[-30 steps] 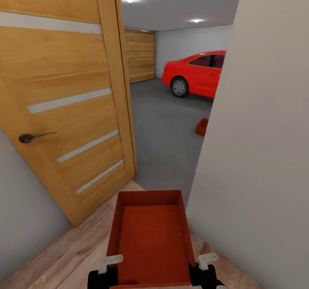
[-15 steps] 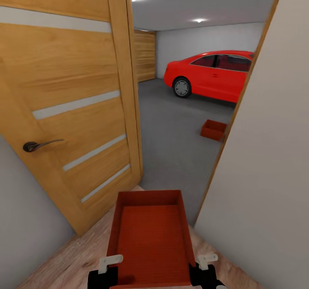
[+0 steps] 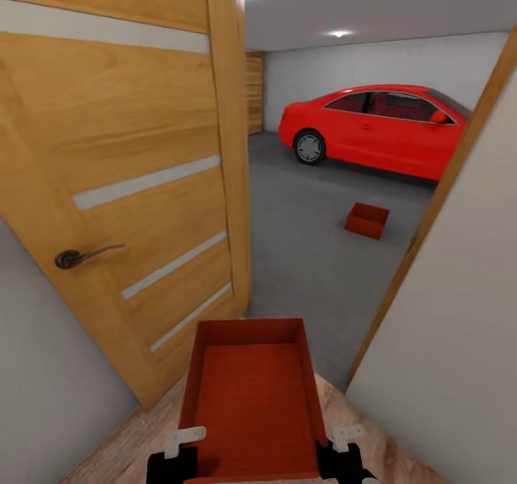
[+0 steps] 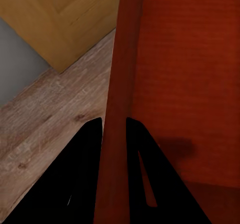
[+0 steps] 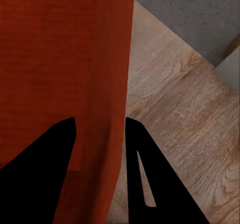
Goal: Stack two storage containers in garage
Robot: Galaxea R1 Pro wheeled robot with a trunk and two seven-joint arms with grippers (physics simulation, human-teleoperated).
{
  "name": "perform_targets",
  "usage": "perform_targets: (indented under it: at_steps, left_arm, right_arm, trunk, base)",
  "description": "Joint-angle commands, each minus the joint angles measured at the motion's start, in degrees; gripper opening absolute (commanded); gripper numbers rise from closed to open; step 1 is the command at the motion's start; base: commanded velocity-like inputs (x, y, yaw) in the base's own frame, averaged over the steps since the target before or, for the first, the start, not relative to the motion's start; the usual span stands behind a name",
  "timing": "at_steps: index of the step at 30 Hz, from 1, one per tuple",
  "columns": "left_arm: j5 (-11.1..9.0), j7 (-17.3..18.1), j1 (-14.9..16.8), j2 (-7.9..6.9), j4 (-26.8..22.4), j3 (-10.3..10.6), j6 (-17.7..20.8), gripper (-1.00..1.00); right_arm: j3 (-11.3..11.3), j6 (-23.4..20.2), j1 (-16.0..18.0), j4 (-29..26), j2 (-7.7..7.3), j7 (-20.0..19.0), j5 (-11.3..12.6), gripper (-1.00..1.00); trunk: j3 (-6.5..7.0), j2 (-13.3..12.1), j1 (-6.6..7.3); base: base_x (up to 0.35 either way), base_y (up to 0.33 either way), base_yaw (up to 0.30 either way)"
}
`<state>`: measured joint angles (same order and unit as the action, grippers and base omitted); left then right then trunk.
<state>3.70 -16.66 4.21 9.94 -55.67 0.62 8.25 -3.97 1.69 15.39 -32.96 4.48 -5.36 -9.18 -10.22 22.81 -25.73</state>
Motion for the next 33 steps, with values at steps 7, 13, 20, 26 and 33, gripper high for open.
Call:
perform_targets:
  at_steps: [7, 13, 20, 26, 33]
  left_arm:
    - [-0.10, -0.57, 0.01, 0.06, 2.05, 0.43, 0.45, -1.00]
    - [-0.10, -0.57, 0.01, 0.06, 2.05, 0.42, 0.41, -1.00]
    - [-0.10, -0.57, 0.01, 0.06, 2.05, 0.37, 0.36, -1.00]
    - [-0.10, -0.57, 0.01, 0.06, 2.02, 0.37, 0.36, -1.00]
    - [-0.10, -0.57, 0.01, 0.06, 2.03, 0.35, 0.36, -1.00]
  right_arm:
    - [-0.51, 1.73, 0.05, -0.19, 0.97, -0.71, -0.31, -1.00]
    - [-0.51, 1.73, 0.07, -0.18, 0.97, -0.71, -0.31, -1.00]
    - [-0.52, 1.73, 0.06, -0.17, 0.97, -0.76, -0.31, -1.00]
    - [-0.52, 1.73, 0.06, -0.19, 0.97, -0.77, -0.31, -1.00]
    - [-0.51, 1.73, 0.05, -0.20, 0.97, -0.74, -0.31, -1.00]
  trunk:
    - [-0.11, 0.11, -0.05]
    - [-0.11, 0.11, -0.05]
    - [-0.11, 0.11, -0.05]
    - [-0.11, 0.11, -0.05]
    - [-0.11, 0.11, -0.05]
  base:
    - [0.174, 0.282, 0.000]
    - [0.139, 0.209, -0.044]
    - [0.015, 0.022, -0.260]
    - [0.001, 0.001, -0.295]
    - [0.000, 0.000, -0.297]
